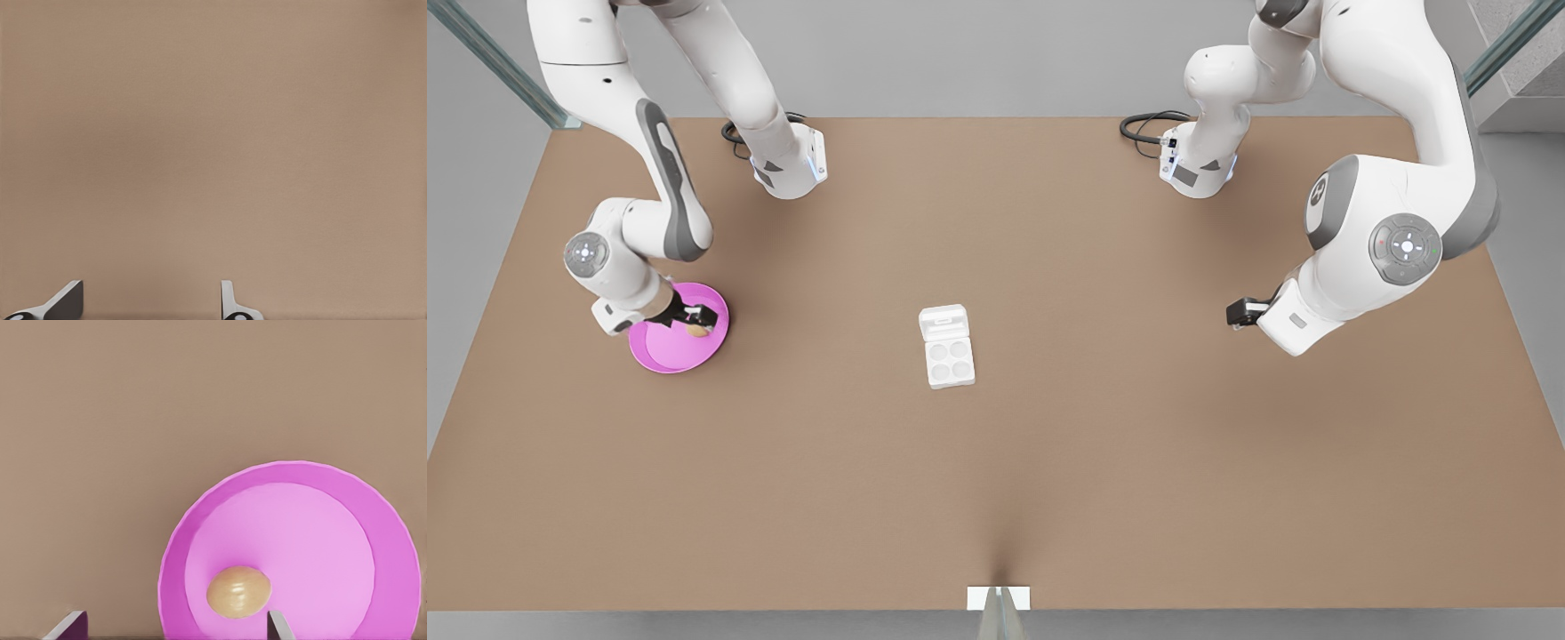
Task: Pack egg into the box and close the box lid
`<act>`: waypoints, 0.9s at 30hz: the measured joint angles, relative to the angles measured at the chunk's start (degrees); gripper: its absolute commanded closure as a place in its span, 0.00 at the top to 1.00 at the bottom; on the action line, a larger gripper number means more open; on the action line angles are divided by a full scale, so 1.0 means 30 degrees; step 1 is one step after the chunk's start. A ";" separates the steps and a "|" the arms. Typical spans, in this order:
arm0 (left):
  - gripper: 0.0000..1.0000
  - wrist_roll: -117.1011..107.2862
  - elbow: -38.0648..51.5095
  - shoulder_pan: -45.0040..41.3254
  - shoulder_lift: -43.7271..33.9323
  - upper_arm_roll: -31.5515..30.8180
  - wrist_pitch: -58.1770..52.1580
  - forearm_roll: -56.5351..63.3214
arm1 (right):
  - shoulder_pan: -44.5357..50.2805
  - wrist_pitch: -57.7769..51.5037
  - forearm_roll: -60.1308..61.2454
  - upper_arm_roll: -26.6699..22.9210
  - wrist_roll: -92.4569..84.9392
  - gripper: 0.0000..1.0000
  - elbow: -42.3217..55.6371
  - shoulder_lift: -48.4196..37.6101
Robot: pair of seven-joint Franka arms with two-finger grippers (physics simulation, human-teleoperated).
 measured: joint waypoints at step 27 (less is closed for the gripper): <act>1.00 -0.0183 -0.0127 -0.0553 -0.0518 -0.0689 0.0014 0.0300 | -0.2971 0.4398 -0.4536 0.0083 -0.1238 1.00 -0.1704 0.4133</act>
